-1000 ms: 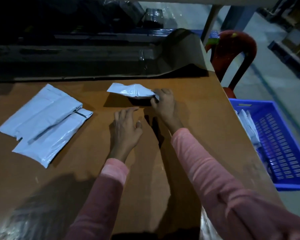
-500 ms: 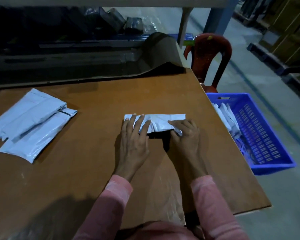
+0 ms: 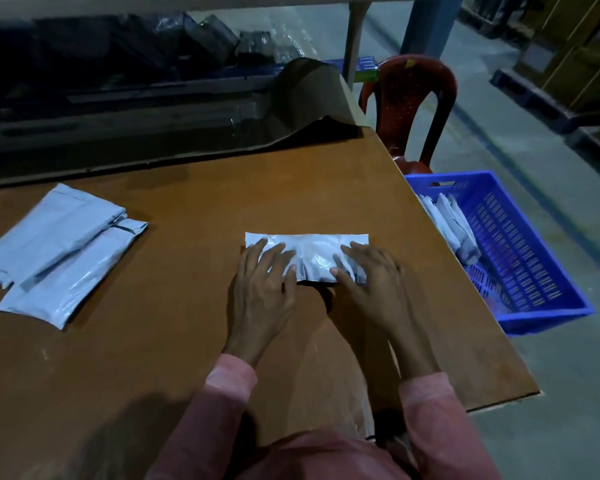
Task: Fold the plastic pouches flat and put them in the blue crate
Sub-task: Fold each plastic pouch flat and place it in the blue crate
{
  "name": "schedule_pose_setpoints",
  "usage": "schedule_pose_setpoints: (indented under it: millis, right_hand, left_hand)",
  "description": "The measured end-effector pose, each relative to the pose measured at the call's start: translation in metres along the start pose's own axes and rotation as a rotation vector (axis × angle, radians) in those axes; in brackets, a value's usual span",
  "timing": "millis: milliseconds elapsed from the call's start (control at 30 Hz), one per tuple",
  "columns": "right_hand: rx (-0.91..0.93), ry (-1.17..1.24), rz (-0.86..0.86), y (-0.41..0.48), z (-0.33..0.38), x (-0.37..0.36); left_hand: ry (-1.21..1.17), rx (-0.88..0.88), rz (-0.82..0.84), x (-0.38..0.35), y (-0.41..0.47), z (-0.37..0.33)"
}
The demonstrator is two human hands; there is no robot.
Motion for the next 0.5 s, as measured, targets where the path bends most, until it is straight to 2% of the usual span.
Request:
schedule_pose_setpoints:
  millis: [100,267,500]
  right_hand:
    - [-0.012,-0.014,0.019,0.012,0.004,-0.008]
    - [-0.053,-0.166,0.168,0.023,0.001,-0.043]
    - [-0.063,-0.211,0.208,0.017,-0.002,-0.063]
  left_hand:
    - [-0.03,-0.036,0.085,-0.008,0.014,-0.009]
    - [0.072,-0.026,0.299,-0.047,0.021,-0.01]
    - [0.132,-0.052,0.401,-0.072,0.012,0.007]
Point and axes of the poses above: each hand's wrist, its own y-axis towards the middle knuckle, its own x-axis out of the back of the hand, z = x × y, the point moved 8 cm from there along y, towards the middle knuckle, and after that the axes turned 14 degrees about y, right-handed, at the moved point
